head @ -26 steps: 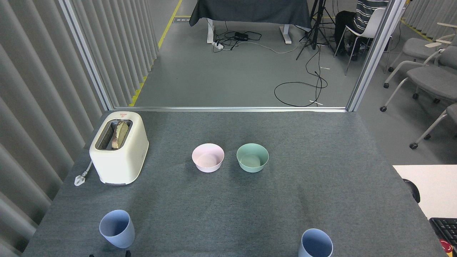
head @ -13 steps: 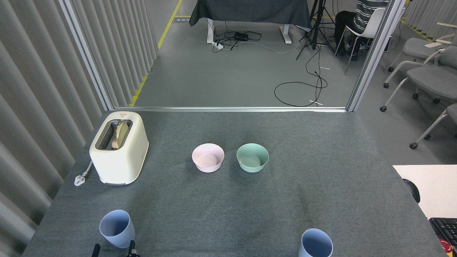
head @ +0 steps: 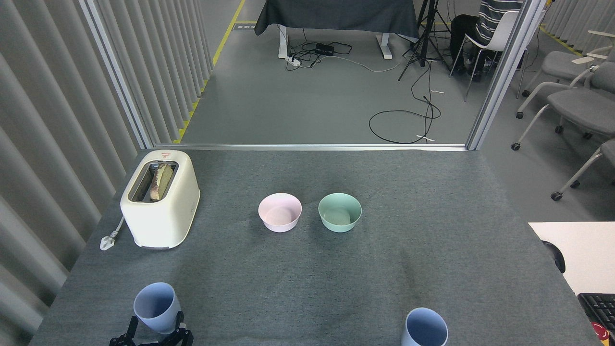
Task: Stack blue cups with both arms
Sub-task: 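Reach the left gripper to the nearer blue cup and grasp it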
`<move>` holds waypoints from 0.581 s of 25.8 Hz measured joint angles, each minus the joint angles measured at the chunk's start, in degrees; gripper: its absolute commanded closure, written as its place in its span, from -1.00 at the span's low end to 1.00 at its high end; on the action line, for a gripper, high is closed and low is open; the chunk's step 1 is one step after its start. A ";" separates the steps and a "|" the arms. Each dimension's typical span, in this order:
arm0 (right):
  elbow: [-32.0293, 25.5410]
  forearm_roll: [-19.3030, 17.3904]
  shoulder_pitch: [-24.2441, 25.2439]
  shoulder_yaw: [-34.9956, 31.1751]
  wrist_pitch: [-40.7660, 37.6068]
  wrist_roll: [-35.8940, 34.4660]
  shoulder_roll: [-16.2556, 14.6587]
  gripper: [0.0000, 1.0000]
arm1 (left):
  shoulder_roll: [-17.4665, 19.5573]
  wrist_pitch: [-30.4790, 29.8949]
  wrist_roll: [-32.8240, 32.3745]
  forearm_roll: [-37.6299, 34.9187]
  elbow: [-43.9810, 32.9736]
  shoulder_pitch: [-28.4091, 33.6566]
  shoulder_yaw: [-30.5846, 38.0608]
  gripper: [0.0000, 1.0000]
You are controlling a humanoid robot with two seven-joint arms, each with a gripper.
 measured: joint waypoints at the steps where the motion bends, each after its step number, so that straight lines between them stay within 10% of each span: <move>1: 0.00 0.00 0.00 0.00 0.00 0.00 0.00 -1.00 | -0.01 0.00 -0.02 0.00 0.34 -0.36 0.00 -0.98; 6: 0.28 0.13 0.00 0.05 0.00 0.00 0.00 -1.00 | -0.09 -0.26 -0.05 0.03 2.25 -2.27 0.00 -0.91; 10: 0.46 0.36 0.00 0.08 0.41 -0.10 0.00 -1.00 | -0.03 -0.46 -0.06 0.07 3.40 -3.16 -0.01 -0.33; 15: 0.53 0.43 0.00 0.09 0.71 -0.21 0.00 -1.00 | 0.10 -1.02 -0.05 -0.03 1.67 -2.91 -0.05 -0.32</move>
